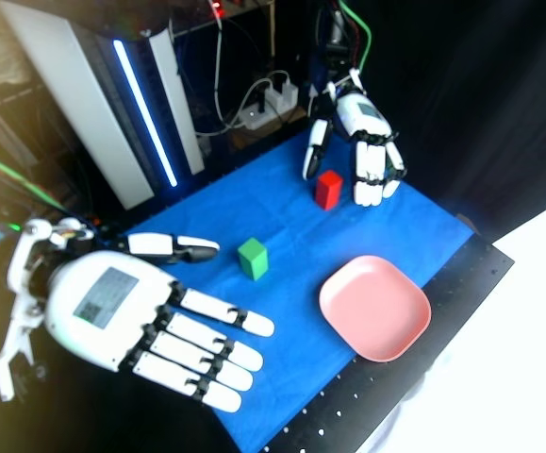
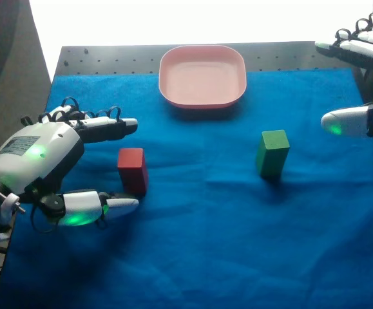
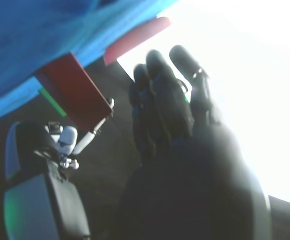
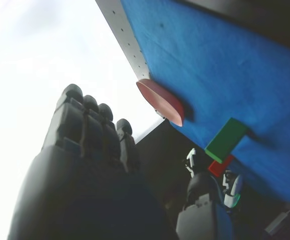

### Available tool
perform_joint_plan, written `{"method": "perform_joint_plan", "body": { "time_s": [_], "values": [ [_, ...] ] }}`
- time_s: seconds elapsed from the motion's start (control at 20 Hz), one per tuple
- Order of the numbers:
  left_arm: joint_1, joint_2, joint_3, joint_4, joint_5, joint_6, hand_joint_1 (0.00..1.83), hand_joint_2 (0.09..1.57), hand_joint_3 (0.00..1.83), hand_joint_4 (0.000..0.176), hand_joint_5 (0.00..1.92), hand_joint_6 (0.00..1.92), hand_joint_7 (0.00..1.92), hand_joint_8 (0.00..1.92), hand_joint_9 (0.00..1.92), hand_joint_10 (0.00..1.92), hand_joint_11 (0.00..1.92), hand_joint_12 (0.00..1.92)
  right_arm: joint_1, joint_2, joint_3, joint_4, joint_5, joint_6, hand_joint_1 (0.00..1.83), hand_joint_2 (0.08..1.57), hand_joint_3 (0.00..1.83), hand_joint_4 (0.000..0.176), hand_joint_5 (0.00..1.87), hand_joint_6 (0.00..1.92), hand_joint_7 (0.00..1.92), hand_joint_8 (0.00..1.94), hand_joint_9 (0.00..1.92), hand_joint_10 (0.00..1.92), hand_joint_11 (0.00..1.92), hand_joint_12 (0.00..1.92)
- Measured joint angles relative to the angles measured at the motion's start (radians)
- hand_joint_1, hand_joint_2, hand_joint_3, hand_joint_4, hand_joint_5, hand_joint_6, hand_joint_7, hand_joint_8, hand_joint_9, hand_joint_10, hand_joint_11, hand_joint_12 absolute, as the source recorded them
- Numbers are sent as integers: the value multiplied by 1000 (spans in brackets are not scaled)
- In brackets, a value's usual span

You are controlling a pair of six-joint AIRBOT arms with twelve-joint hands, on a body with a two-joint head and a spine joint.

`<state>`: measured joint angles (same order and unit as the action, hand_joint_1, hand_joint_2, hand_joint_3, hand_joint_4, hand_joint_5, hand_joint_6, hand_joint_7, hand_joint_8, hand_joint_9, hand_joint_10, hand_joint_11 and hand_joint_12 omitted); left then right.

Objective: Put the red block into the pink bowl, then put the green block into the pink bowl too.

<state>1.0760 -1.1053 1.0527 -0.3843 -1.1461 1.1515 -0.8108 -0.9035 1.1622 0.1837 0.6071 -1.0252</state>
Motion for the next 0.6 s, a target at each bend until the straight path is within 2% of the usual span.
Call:
{"method": "perform_joint_plan", "body": {
  "time_s": [0.1,0.2,0.3,0.35,0.4,0.5,0.55,0.6],
  "values": [
    [-1,-1,0,0,5,0,1043,856,0,0,644,9,800,9,729,14,100,1129,0,0,0,0,0,0,36,944,0,108,61,2,85,4,30,1,15,38],
    [-1,-3,6,5,6,-1,1067,851,0,0,698,14,847,9,780,19,154,1124,0,0,0,0,0,0,1,967,8,96,48,0,51,0,23,0,31,50],
    [-5,-8,9,0,9,1,1093,859,0,0,741,9,875,3,828,14,224,1065,0,0,0,0,0,0,21,980,12,110,47,0,27,0,3,0,6,41],
    [-7,-8,9,0,15,1,1108,856,0,0,754,12,885,6,845,18,246,1064,0,0,0,1,0,0,27,975,8,109,61,5,45,8,18,6,22,50],
    [-11,-11,13,0,18,2,1093,865,0,0,777,11,903,5,869,16,298,1044,0,0,0,1,0,0,17,971,5,101,60,4,60,12,26,9,28,55],
    [-13,-14,17,1,19,4,1022,872,0,0,833,10,946,4,915,12,383,995,0,0,0,0,0,0,1,975,6,110,57,2,77,14,34,9,29,59],
    [-13,-14,17,1,20,4,1013,880,1,0,853,9,963,4,932,11,410,964,0,0,0,0,0,0,0,975,5,109,53,0,74,10,50,14,51,72],
    [-13,-15,17,2,20,4,998,887,3,0,867,13,978,8,946,14,429,965,0,0,0,0,0,0,0,978,6,118,50,0,61,4,31,4,27,64]
  ]
}}
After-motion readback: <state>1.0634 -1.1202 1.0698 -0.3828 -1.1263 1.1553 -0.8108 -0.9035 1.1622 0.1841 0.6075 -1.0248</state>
